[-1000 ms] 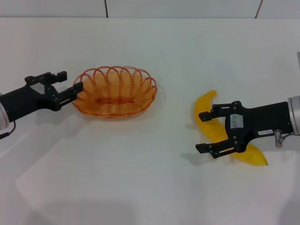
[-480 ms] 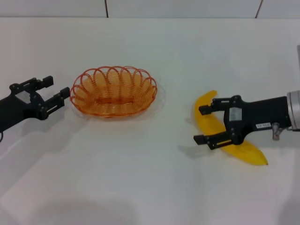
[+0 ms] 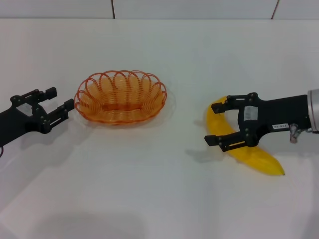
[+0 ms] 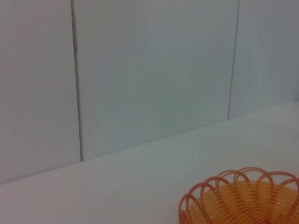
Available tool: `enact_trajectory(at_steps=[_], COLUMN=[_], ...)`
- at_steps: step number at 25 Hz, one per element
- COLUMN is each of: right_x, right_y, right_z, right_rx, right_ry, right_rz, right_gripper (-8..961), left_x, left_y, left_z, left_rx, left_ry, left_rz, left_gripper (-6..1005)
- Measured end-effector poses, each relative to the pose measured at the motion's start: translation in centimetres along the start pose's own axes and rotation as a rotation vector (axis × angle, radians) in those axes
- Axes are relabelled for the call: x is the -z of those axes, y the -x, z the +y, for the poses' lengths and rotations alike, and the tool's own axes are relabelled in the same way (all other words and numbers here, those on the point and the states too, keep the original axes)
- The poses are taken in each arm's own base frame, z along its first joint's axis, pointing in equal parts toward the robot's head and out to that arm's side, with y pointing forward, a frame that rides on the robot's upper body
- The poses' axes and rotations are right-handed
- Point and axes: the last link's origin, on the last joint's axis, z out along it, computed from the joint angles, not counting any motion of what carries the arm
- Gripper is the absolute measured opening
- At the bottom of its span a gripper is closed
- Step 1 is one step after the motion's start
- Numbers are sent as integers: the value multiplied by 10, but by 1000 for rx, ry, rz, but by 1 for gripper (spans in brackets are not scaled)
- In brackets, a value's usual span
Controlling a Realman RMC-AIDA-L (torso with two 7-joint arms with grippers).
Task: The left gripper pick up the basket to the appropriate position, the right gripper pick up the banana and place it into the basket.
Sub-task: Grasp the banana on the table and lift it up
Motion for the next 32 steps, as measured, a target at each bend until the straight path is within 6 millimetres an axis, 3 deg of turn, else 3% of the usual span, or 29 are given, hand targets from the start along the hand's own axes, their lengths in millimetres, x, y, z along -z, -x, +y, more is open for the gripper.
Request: enact_trajectory(at_steps=[11, 32], right_x=[-3, -7], right_y=[20, 21], right_z=[14, 11], right_rx=[39, -26], right_ry=[-86, -203], right_rz=[83, 350], right_gripper=[894, 894], left_x=[0, 11], left_y=[0, 14], left_z=[0, 5], left_rx=[-1, 11], left_ry=[-1, 0], left_rz=[0, -36], left_gripper=[580, 580])
